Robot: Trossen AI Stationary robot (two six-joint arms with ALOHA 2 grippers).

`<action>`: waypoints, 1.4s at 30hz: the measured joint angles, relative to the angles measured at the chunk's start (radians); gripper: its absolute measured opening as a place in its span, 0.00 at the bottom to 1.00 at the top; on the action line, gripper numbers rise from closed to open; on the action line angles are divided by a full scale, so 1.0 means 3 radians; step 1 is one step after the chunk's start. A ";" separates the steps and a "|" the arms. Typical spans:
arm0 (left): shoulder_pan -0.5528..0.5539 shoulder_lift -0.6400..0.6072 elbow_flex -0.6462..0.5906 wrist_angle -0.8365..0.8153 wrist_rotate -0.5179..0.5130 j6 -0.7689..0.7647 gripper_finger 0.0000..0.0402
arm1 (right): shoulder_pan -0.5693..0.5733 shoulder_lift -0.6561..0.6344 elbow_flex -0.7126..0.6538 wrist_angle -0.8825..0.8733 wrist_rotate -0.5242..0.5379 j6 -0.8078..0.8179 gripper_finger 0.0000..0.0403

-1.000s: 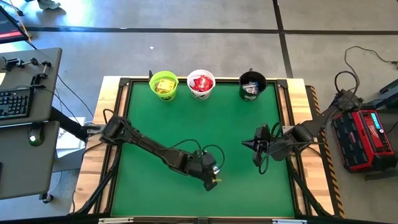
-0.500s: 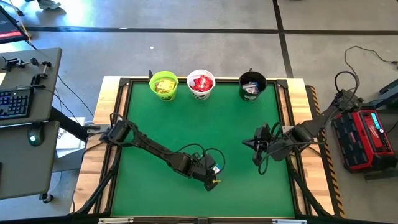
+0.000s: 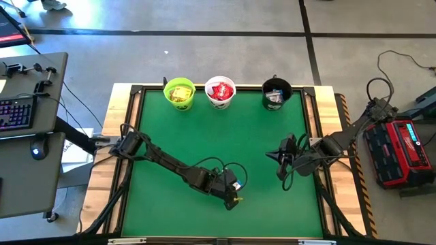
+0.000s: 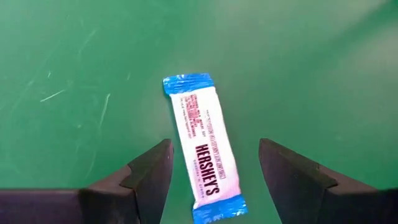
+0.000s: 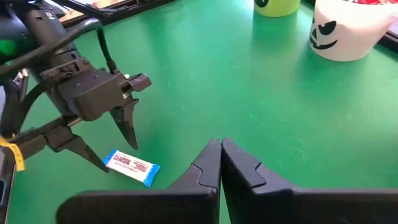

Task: Sort candy by brand, put in halloween buckets
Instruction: Put the white chocolate bar into the black bucket

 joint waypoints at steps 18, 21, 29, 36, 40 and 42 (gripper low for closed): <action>0.0041 0.0164 0.0006 -0.0029 0.0129 0.0165 0.55 | 0.0001 -0.0003 -0.0001 -0.0011 -0.0026 0.0007 0.00; 0.0082 0.0164 0.0009 -0.0066 0.0225 0.0177 0.50 | 0.0001 -0.0003 -0.0001 -0.0011 -0.0067 0.0008 0.00; 0.0181 0.0111 0.0003 -0.0176 0.0395 0.0402 0.28 | 0.0000 -0.0003 -0.0001 -0.0015 -0.0077 0.0008 0.00; 0.0240 0.0088 0.0003 -0.0214 0.0575 0.0502 0.11 | 0.0001 -0.0003 -0.0001 -0.0035 -0.0077 0.0022 0.00; 0.0240 0.0067 0.0013 -0.0231 0.0589 0.0573 0.06 | 0.0001 -0.0003 -0.0001 -0.0036 -0.0078 0.0029 0.00; 0.0240 0.0051 0.0026 -0.0249 0.0593 0.0605 0.04 | 0.0000 -0.0003 -0.0001 -0.0037 -0.0080 0.0032 0.00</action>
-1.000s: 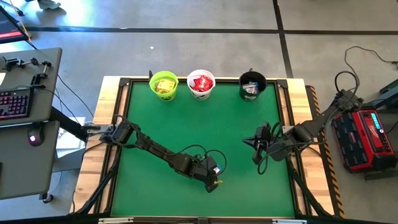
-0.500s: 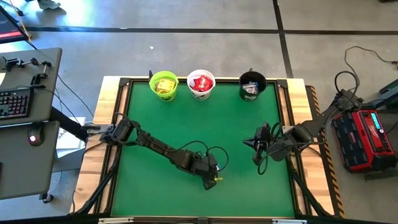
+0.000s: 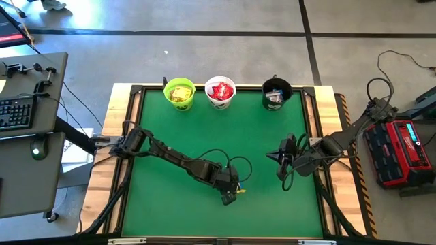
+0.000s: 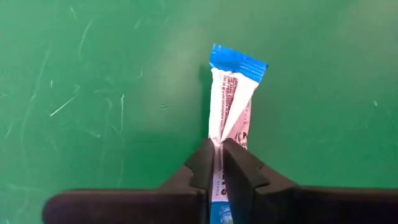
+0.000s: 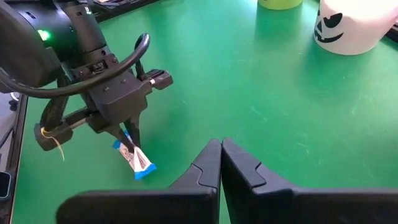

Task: Sort candy by brand, put in halloween buckets
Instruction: Put the white chocolate bar into the black bucket

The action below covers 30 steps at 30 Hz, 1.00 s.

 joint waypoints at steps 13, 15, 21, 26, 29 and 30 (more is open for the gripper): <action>0.0183 -0.0310 0.0018 -0.0044 0.0161 0.0089 0.00 | 0.0001 0.0001 0.0000 0.0051 -0.0114 0.0005 0.00; 0.0232 -0.0377 0.0021 -0.0032 0.0191 0.0122 0.00 | 0.0001 0.0000 0.0000 0.0125 -0.0123 0.0015 0.00; 0.0458 -0.0593 0.0021 0.0074 0.0317 0.0150 0.00 | 0.0000 0.0000 0.0000 0.0155 -0.0001 0.0177 0.00; 0.0755 -0.0750 0.0023 0.0233 0.0337 0.0186 0.00 | -0.0022 -0.0029 0.0001 0.0130 0.0156 0.0238 0.00; 0.0997 -0.0808 0.0026 0.0394 0.0426 0.0334 0.00 | -0.0067 -0.0029 0.0001 0.0126 0.0237 0.0234 0.00; 0.1089 -0.0813 0.0052 0.0434 0.0465 0.0384 0.00 | -0.0086 -0.0029 0.0001 0.0126 0.0251 0.0229 0.00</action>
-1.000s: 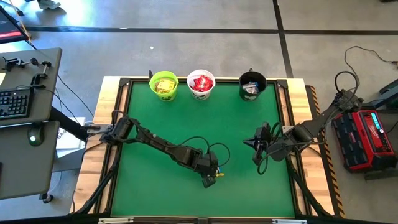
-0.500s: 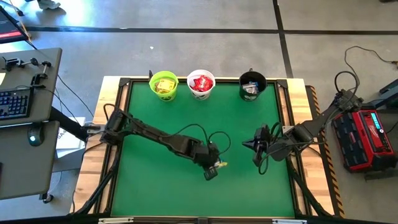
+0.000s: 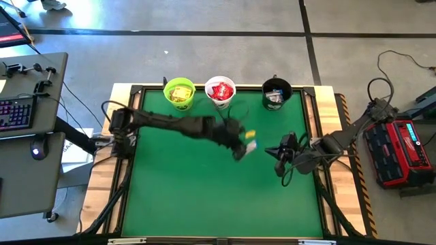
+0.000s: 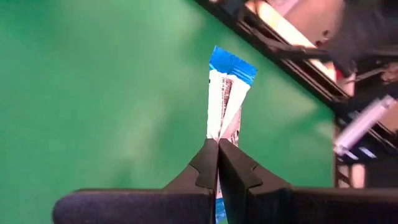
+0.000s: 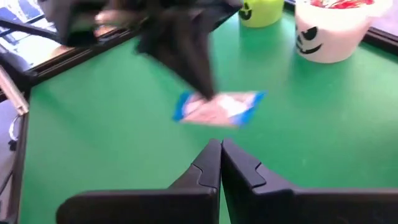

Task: Sort candy by brand, put in halloween buckets
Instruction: Put the white chocolate bar into the black bucket

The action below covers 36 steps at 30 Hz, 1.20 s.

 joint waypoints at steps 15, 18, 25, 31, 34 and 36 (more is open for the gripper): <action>0.1215 0.0014 0.0688 -0.0018 0.0543 0.0948 0.00 | -0.0919 -0.0002 0.0004 0.0135 0.0055 -0.0080 0.00; 0.1312 0.0015 0.0688 0.0028 0.0759 0.0984 0.00 | -0.1201 -0.0021 0.0005 0.0459 0.0061 -0.0080 0.04; 0.1403 0.0021 0.0688 0.0259 0.1231 0.0887 0.00 | -0.1820 -0.0131 0.0006 0.1617 0.0018 0.0015 0.30; 0.1380 0.0021 0.0688 0.0410 0.1432 0.0808 0.00 | -0.2085 -0.0127 0.0006 0.2119 -0.0020 -0.0072 0.43; 0.1367 0.0021 0.0688 0.0464 0.1512 0.0783 0.00 | -0.2131 -0.0124 0.0006 0.2125 -0.0024 -0.0076 0.44; 0.1356 0.0019 0.0688 0.0507 0.1531 0.0779 0.00 | -0.2154 -0.0102 0.0007 0.2199 -0.0041 -0.0077 0.44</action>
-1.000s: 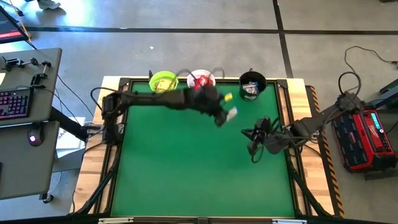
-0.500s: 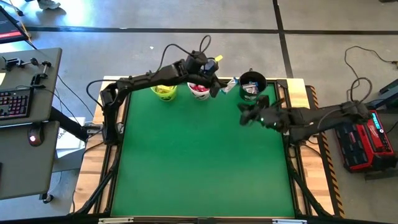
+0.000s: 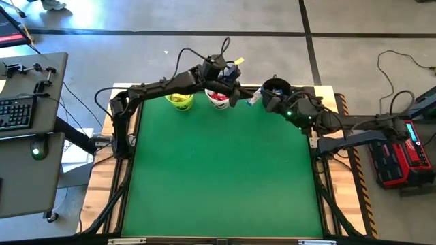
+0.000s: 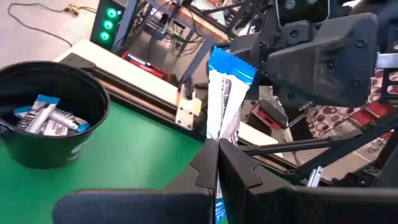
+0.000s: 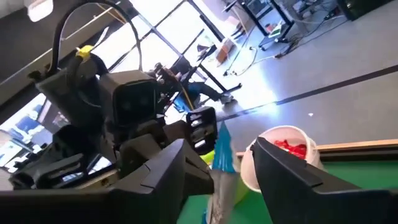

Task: Sort candy by brand, put in halloween buckets
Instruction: Put the white chocolate bar into the black bucket

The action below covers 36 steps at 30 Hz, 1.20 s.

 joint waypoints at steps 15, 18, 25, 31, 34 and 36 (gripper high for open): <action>-0.0012 0.0000 0.0000 0.0068 0.0145 0.0000 0.00 | -0.0080 0.0265 0.0000 0.0364 -0.0059 -0.0080 0.04; -0.0007 0.0000 0.0000 0.0073 0.0134 0.0009 0.01 | -0.0083 0.0266 -0.0001 0.0403 -0.0047 -0.0091 0.05; -0.0008 0.0000 0.0000 0.0197 0.0078 0.0188 0.14 | -0.0201 0.0217 -0.0001 0.0466 -0.0056 -0.0201 0.02; -0.0004 0.0000 0.0000 0.0247 -0.0053 0.0153 0.30 | -0.0639 0.0083 -0.0001 0.0339 -0.0207 -0.0463 0.02; 0.0000 0.0000 0.0000 0.0250 -0.0123 0.0151 0.36 | -0.0952 0.0039 -0.0001 0.0043 -0.0375 -0.0551 0.01; 0.0000 0.0000 0.0000 0.0251 -0.0207 0.0151 0.38 | -0.1180 0.0034 -0.0001 -0.0225 -0.0525 -0.0586 0.01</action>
